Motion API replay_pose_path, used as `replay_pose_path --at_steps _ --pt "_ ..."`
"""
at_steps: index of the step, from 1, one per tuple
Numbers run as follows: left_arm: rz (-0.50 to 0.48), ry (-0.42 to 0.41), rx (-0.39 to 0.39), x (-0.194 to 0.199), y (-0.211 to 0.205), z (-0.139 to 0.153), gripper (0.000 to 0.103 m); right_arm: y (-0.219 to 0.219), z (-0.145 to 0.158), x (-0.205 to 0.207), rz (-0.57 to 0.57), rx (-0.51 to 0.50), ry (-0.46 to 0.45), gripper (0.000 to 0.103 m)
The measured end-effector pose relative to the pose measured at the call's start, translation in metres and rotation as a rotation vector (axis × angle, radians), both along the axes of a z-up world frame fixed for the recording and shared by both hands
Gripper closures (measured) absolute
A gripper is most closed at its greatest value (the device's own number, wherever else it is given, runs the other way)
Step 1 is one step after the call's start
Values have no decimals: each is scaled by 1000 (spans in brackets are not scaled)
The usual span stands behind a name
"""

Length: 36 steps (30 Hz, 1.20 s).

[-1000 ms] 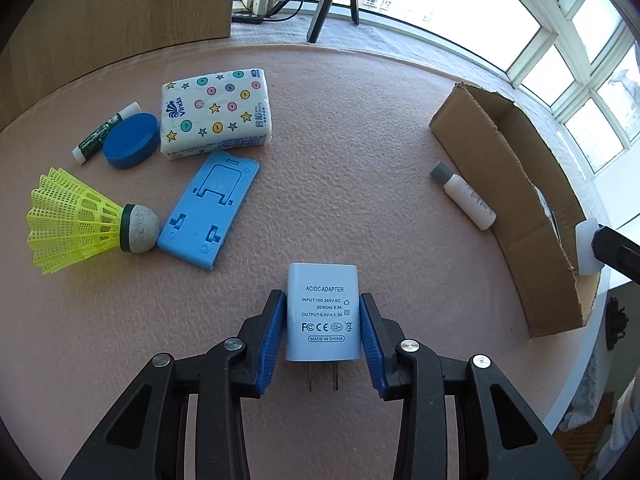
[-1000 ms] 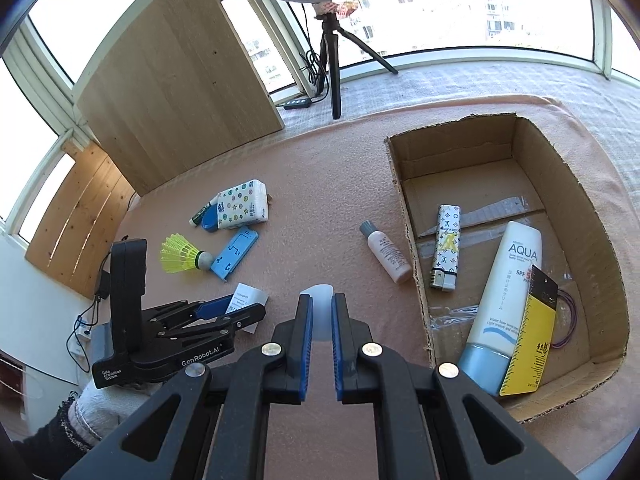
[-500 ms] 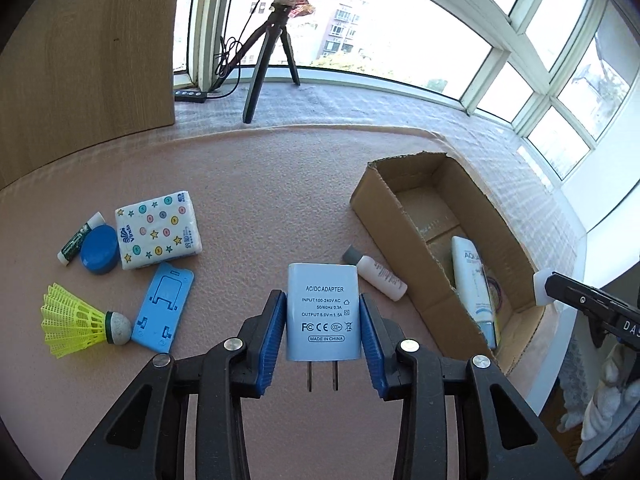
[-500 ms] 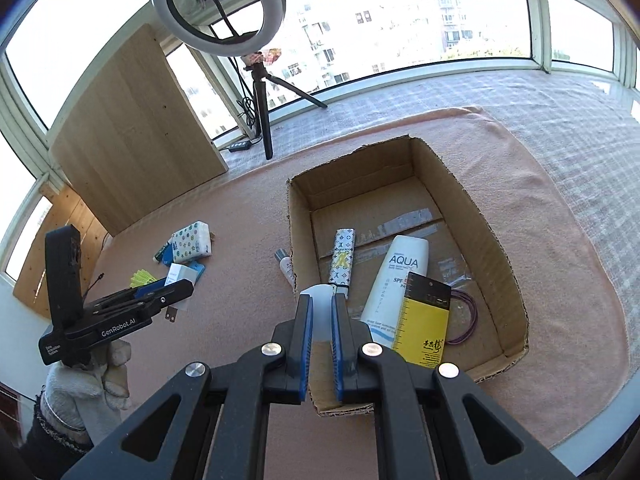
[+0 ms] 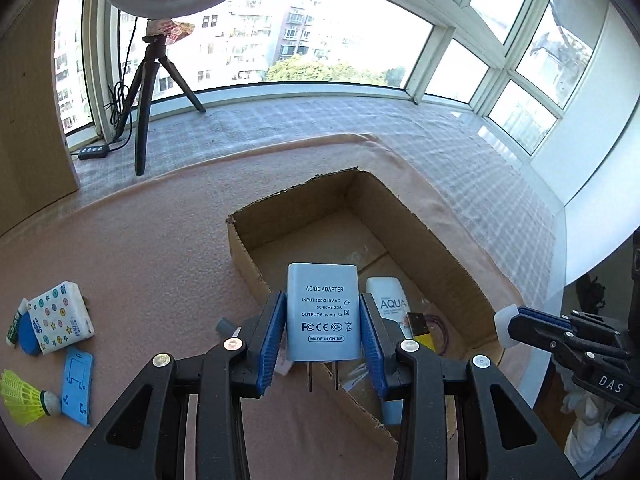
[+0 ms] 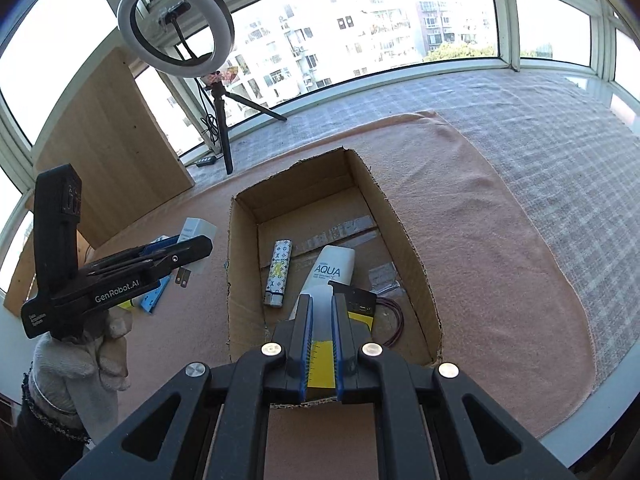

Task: Organize objects
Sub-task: 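Carry the eraser and charger over the box and open both tools, then move the right tool toward the white lotion bottle on the carpet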

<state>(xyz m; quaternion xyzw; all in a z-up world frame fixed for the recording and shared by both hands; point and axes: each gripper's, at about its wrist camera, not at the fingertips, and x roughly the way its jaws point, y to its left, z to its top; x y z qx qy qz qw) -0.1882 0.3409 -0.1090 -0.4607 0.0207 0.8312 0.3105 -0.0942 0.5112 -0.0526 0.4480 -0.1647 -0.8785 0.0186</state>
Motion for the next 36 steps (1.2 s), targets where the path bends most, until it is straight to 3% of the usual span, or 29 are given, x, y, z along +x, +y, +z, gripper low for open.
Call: replay_pose_path --at_steps 12,15,16,17,19,29,36 --pt "-37 -12 -32 5 41 -13 63 16 -12 -2 9 -7 -18 94" --pt "-30 -12 -22 3 38 -11 60 16 -11 -2 13 -18 -8 89" --pt "-25 -14 -16 2 36 -10 50 17 -11 -2 11 -29 -5 77" --pt "-23 -13 -7 2 34 -9 42 17 -11 -3 14 -45 -7 56" --pt "-17 -5 -2 2 30 -5 41 16 -10 -2 19 -64 -3 39" --pt "5 1 -5 5 5 0 41 -3 -7 -3 49 -42 1 39" --pt "59 -8 -8 4 -35 -3 41 -18 -6 -5 74 -43 6 39"
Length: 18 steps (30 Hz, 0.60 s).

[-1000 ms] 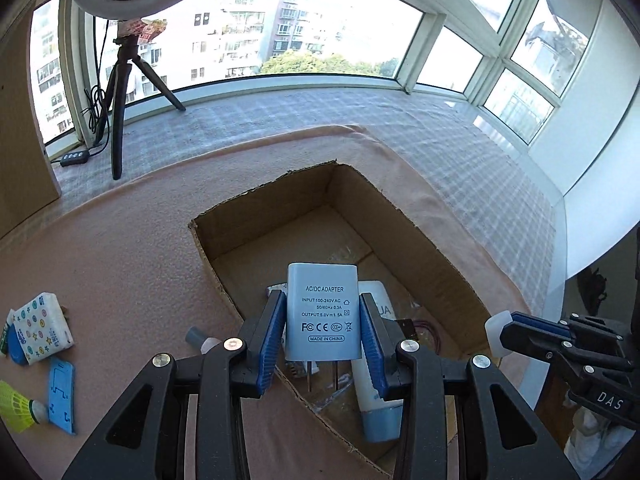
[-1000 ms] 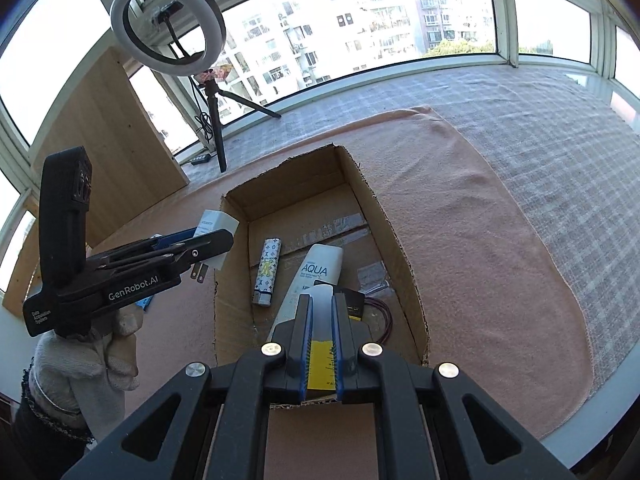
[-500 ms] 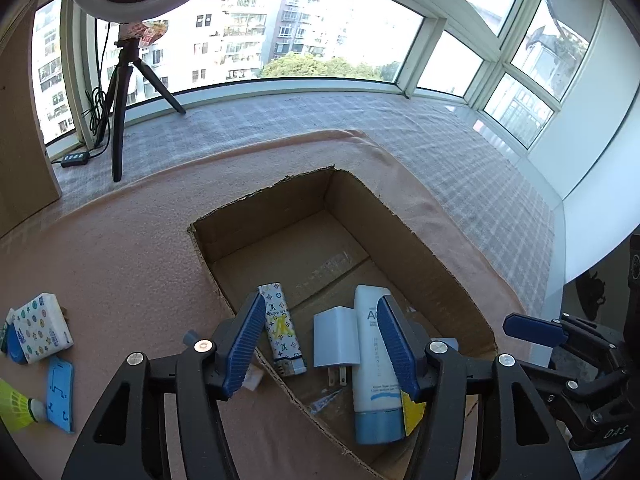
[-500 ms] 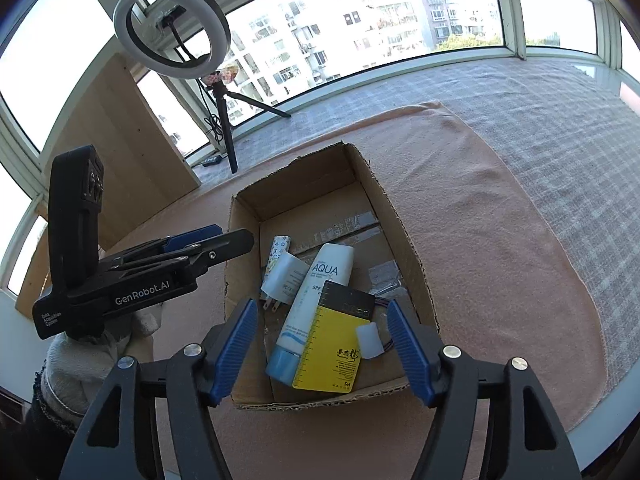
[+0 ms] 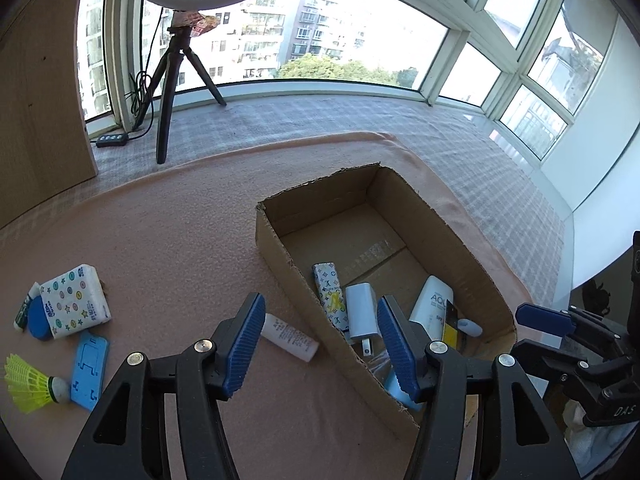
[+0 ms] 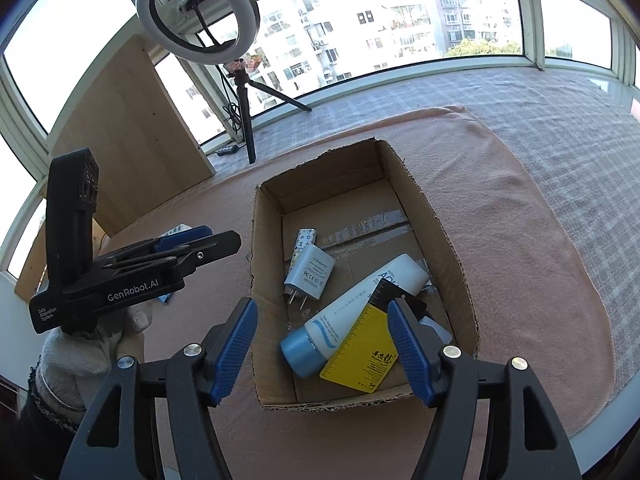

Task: Organize objects
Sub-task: 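Move the right tool toward the white lotion bottle on the carpet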

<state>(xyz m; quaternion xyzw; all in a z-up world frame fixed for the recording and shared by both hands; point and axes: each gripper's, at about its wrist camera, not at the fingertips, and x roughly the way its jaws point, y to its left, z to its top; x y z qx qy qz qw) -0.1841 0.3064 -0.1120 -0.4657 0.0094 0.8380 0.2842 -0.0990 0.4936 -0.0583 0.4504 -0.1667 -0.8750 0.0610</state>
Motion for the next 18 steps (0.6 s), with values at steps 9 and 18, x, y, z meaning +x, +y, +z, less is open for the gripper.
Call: replay_pose_path --at_steps 9,18 --pt "80 -14 -26 8 -70 -9 41 -35 7 -8 74 -20 35 39" --pt "168 -73 -22 25 -147 -29 41 -105 8 -46 257 -43 -10 39"
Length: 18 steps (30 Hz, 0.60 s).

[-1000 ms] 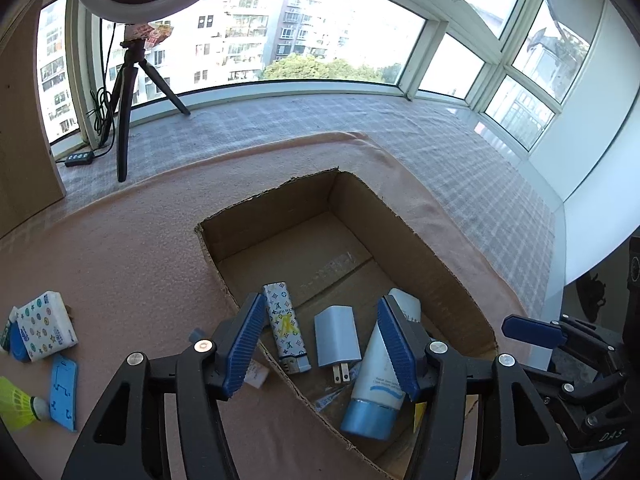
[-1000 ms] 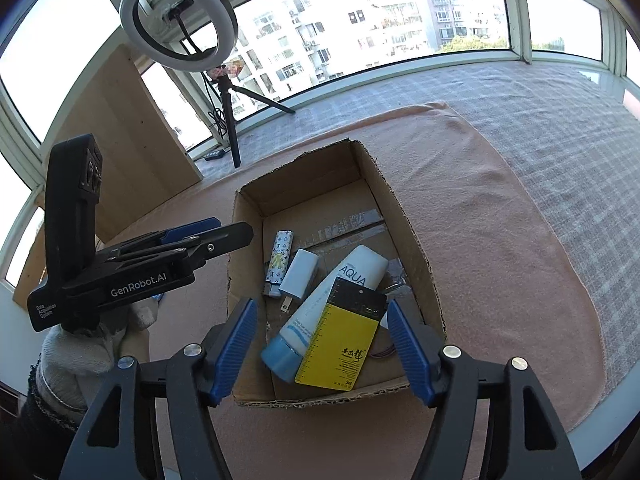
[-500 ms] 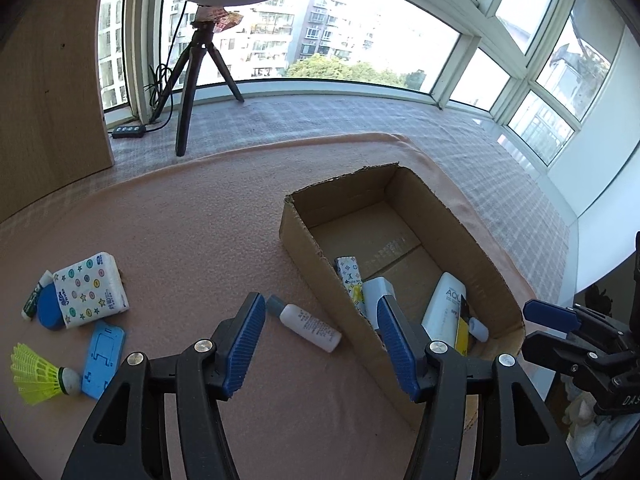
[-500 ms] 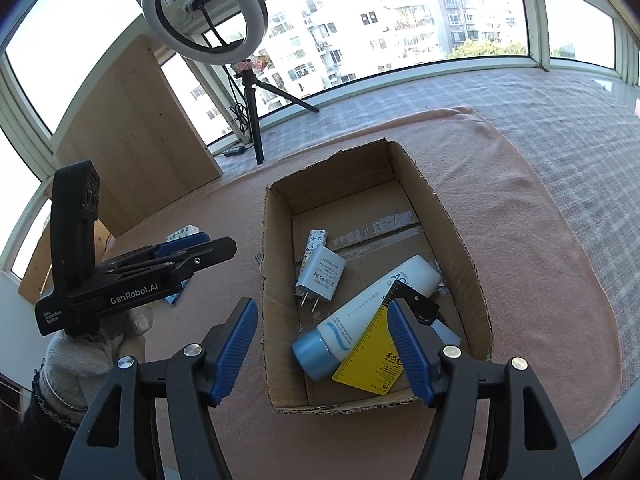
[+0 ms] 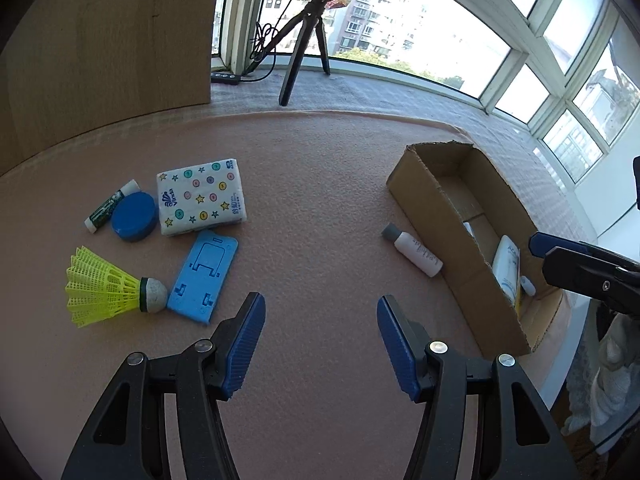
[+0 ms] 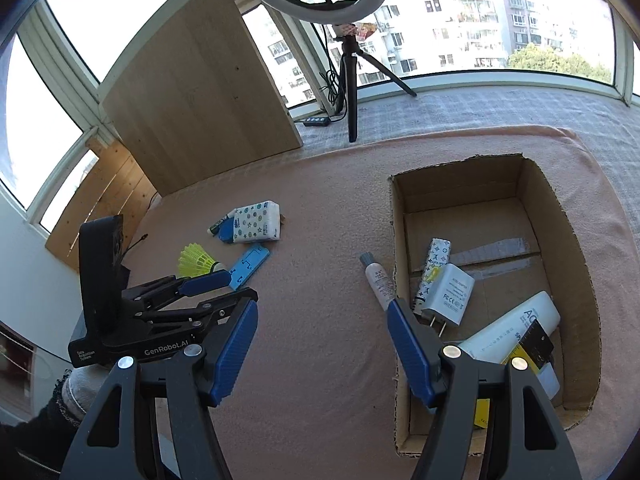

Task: Organize objects
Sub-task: 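Move the right tool toward the white lotion bottle on the carpet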

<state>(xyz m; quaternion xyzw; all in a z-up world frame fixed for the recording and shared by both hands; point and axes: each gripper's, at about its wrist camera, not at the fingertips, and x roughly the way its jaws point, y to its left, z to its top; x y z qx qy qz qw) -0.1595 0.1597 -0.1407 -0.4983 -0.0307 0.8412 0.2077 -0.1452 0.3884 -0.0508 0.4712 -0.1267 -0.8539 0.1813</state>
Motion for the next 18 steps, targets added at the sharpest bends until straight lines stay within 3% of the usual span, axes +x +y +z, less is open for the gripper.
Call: replay_pose_path --at_steps 5,18 --pt "37 -5 6 8 -35 -2 41 -39 -20 -22 31 41 -46 39" --pt "71 -34 16 15 -82 -13 41 -92 -76 -81 -65 419 -73 39"
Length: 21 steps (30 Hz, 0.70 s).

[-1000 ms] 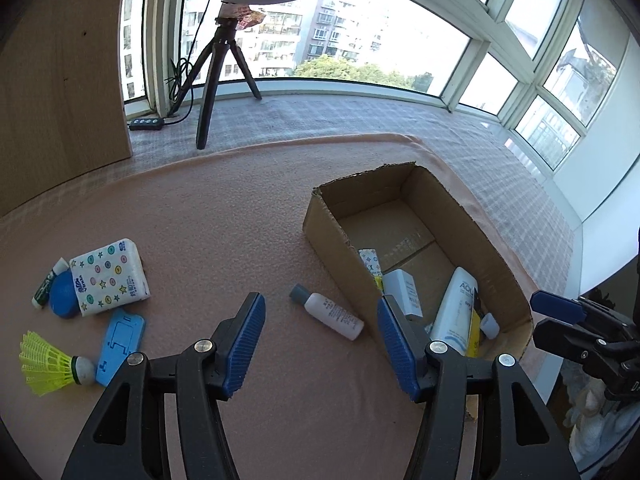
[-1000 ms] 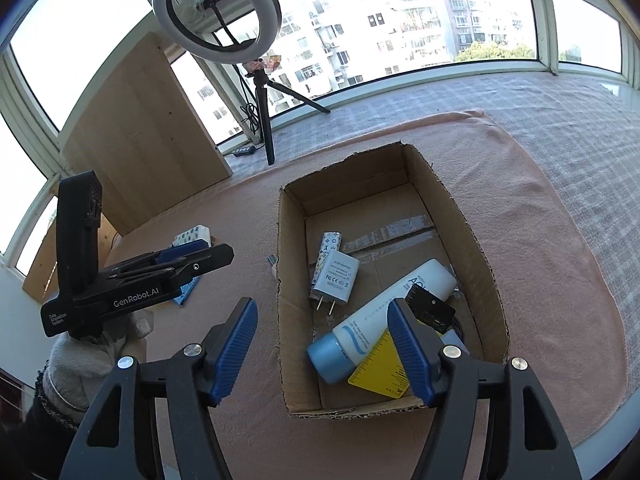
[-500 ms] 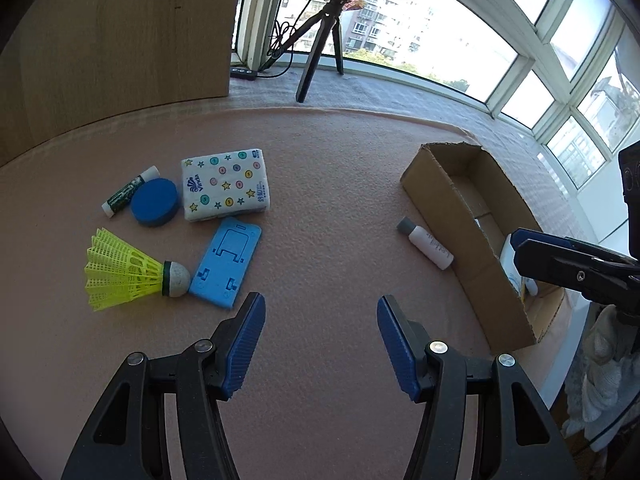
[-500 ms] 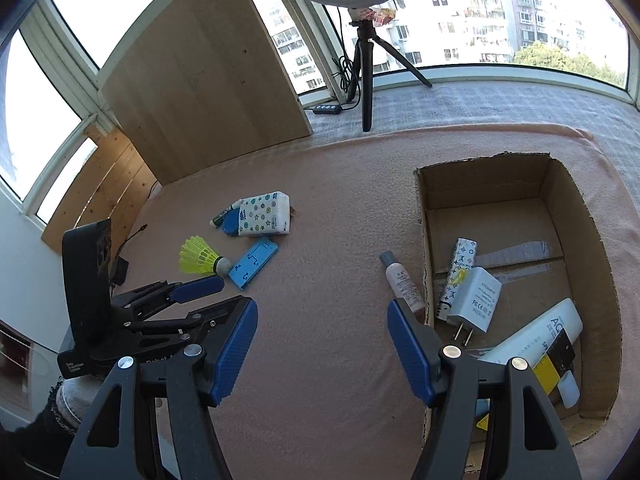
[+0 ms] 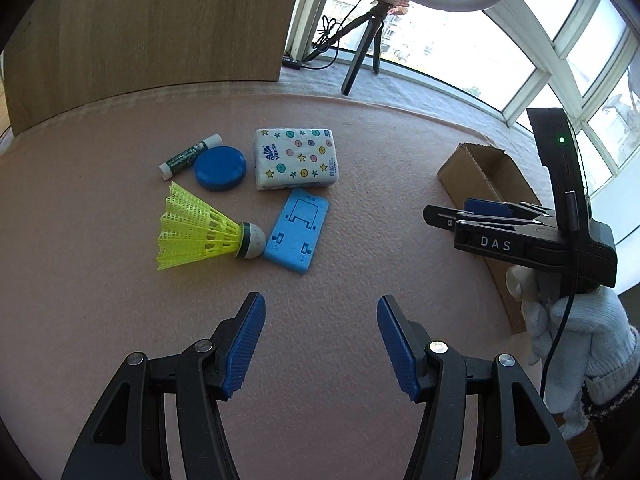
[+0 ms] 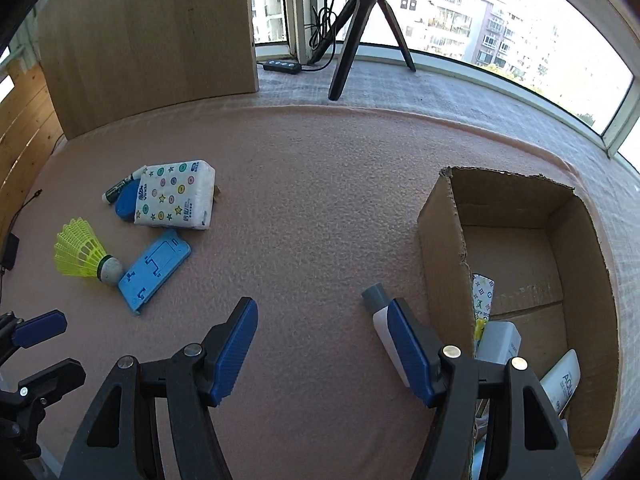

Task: Organize objects
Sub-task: 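Move the right tool toward the white lotion bottle on the carpet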

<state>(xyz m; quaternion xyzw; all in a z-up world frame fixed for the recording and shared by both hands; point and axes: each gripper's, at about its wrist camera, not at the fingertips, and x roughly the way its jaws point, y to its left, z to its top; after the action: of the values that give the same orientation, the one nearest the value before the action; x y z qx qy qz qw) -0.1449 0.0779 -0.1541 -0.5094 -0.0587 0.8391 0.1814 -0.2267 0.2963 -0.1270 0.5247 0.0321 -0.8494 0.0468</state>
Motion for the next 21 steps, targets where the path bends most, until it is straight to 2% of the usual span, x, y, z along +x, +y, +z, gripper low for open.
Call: replay_pose_path --at_steps 6,7,10,11,12,15,21 --pt "-2 1 14 2 -10 -1 41 -3 -19 -16 4 42 -97 39" --pt "-1 1 19 2 -12 -1 41 -3 -16 -16 15 4 -116 39" --pt "5 2 29 2 -16 -2 41 3 -5 -8 33 -292 -200 39" --pt "7 1 32 2 -17 -3 41 6 2 -6 26 -346 -193 39" --pt "8 0 34 1 -18 -3 41 8 9 -3 21 -356 -173 39" --pt "5 -2 38 1 -18 -3 41 13 23 0 28 -297 -117 39" --pt "6 2 49 5 -17 -4 41 25 6 -10 -12 -263 -178 39"
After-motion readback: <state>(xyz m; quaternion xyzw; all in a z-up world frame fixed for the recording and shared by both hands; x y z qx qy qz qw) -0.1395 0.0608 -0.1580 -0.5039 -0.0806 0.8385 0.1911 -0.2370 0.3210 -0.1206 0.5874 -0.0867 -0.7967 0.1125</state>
